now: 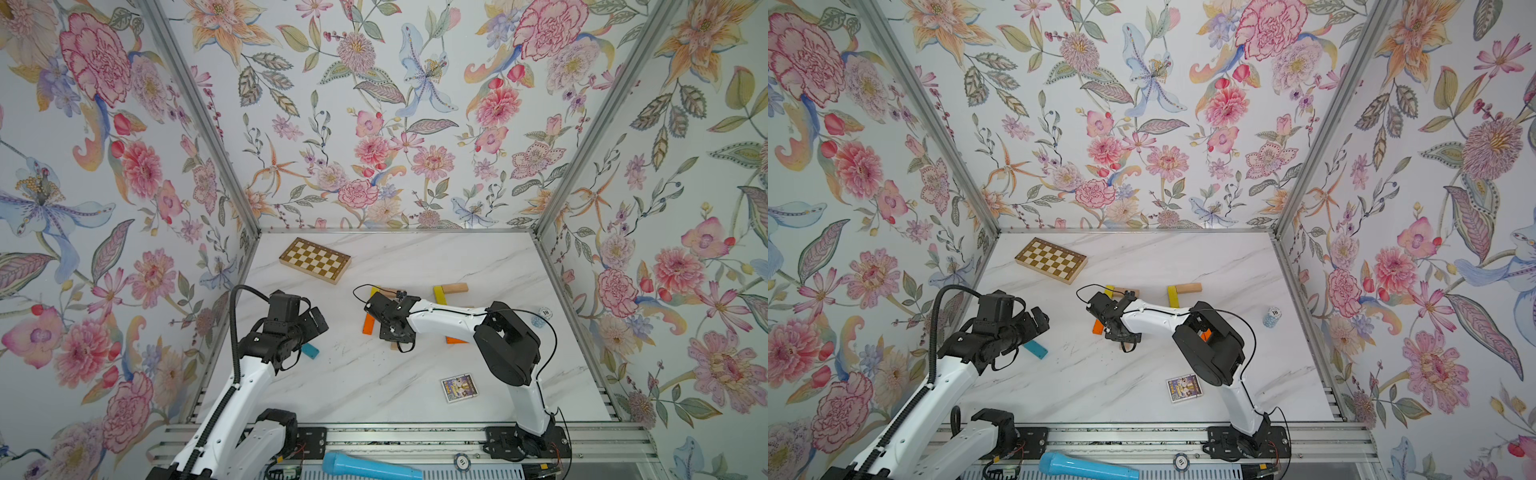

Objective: Assemble the number 6 with building blocks
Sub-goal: Assemble the building block at the center of the board.

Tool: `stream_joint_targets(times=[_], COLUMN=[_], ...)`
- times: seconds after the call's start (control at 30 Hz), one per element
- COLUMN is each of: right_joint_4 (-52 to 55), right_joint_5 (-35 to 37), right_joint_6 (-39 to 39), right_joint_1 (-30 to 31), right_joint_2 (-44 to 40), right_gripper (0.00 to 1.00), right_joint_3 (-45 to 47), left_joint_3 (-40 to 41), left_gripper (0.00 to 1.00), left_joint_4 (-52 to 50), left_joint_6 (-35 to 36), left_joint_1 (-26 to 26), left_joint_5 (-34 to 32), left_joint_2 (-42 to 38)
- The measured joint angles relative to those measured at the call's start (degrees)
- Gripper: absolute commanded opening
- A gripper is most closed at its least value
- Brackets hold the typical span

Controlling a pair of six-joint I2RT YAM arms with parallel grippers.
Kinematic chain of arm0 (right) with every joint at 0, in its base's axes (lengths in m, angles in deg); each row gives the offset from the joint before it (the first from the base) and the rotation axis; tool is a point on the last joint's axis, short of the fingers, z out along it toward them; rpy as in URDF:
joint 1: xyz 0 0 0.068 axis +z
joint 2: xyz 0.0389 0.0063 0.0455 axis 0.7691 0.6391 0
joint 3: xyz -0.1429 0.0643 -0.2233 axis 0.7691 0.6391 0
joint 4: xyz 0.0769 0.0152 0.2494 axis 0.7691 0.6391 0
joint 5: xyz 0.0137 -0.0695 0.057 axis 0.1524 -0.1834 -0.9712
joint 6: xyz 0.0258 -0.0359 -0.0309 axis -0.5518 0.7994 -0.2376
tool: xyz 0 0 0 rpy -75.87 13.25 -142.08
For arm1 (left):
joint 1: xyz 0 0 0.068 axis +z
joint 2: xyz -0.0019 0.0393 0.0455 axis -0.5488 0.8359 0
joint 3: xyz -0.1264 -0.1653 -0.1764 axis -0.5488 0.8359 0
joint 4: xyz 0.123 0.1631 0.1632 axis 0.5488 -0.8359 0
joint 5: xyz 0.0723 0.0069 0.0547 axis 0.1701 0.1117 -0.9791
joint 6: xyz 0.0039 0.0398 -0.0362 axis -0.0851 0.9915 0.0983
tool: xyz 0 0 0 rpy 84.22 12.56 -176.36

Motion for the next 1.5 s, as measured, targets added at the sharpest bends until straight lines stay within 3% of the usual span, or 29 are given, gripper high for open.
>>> stream_joint_targets(times=[0.5, 0.9, 1.23, 1.37, 1.5], right_joint_4=[2.49, 3.87, 4.9, 4.76, 2.64], right_joint_5=[2.19, 2.78, 2.58, 2.75, 2.75], right_joint_6=[-0.87, 0.02, 3.72, 4.5, 4.59], right_joint_1=[0.0, -0.02, 0.42, 0.55, 0.04], right_joint_2=[1.38, 1.75, 2.08, -0.44, -8.83], right_gripper=[0.3, 0.47, 0.52, 0.5, 0.48], right_joint_3=[-2.01, -2.6, -5.81, -5.66, -1.07], left_joint_3=[0.22, 0.22, 0.22, 0.22, 0.22], left_gripper=[0.99, 0.99, 0.99, 0.99, 0.99], left_joint_4=[0.02, 0.02, 0.0, -0.04, -0.22], left_joint_6=[0.0, 0.0, 0.04, 0.28, 1.18], left_joint_1=[0.0, 0.0, -0.17, -1.16, -1.68], left_joint_5=[0.02, 0.0, -0.35, -1.57, -1.77], left_joint_2=[-0.42, -0.42, -0.39, -0.39, 0.5])
